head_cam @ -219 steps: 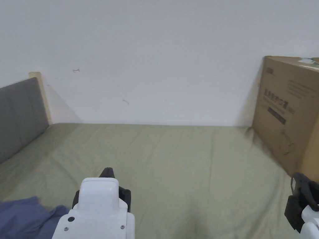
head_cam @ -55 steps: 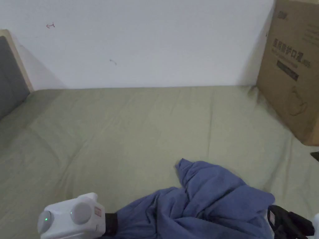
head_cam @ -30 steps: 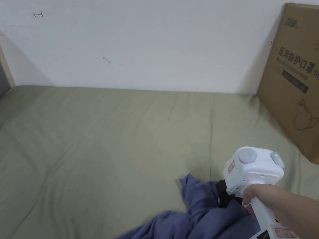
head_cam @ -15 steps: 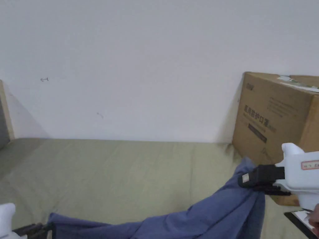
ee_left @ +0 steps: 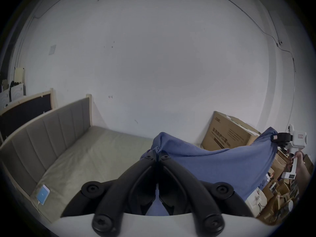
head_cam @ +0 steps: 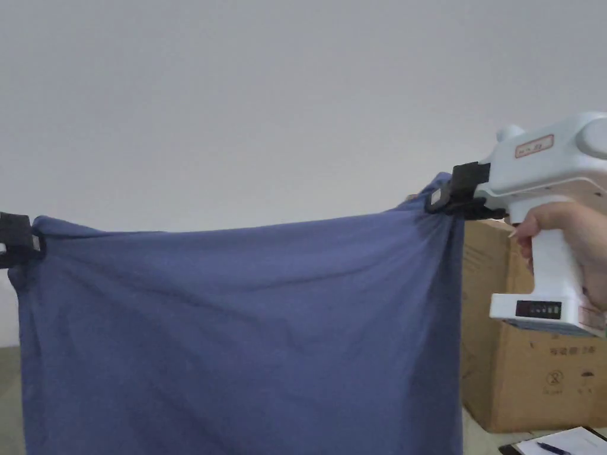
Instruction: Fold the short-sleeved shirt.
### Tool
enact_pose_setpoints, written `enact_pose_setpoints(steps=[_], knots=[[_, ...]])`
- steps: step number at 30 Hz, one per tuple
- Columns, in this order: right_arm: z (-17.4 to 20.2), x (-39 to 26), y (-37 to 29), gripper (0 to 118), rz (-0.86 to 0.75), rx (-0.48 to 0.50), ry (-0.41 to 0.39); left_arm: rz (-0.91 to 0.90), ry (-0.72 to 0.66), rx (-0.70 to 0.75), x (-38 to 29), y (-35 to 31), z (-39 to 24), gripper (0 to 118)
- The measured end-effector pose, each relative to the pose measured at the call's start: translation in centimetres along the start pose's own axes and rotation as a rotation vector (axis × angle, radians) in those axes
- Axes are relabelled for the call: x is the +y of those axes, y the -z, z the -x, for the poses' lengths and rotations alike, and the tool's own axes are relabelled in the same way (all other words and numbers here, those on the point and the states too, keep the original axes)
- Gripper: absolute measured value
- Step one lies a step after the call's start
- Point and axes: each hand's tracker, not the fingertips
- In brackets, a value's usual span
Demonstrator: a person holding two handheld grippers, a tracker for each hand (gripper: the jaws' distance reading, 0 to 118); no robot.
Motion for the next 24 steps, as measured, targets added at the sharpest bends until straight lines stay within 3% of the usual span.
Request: enact_pose_setpoints(steps=[5, 8, 11, 14, 19, 24], knots=[[1.9, 4.0, 3.5, 8, -0.114, -0.064, -0.050, -0.144, -0.019, 0.036, 3.3, 3.4, -1.2, 0], [2.7, 5.6, 5.4, 8, -0.152, -0.058, -0.098, -0.165, 0.023, 0.095, 4.2, 6.0, -2.0, 0], [3.2, 5.9, 7.3, 8, -0.183, -0.121, -0.174, -0.177, 0.025, 0.109, 4.4, 8.4, -2.2, 0], [2.6, 4.8, 9.2, 8, -0.201, -0.161, -0.195, -0.167, 0.044, 0.123, 3.3, 10.7, -2.1, 0], [-0.7, -1.4, 12.3, 8, -0.200, -0.236, -0.158, -0.053, 0.062, 0.113, -2.8, 14.3, -1.5, 0], [-6.1, -13.0, 14.2, 8, -0.061, -0.246, -0.064, 0.120, 0.005, 0.057, -13.9, 16.0, 0.0, 0]])
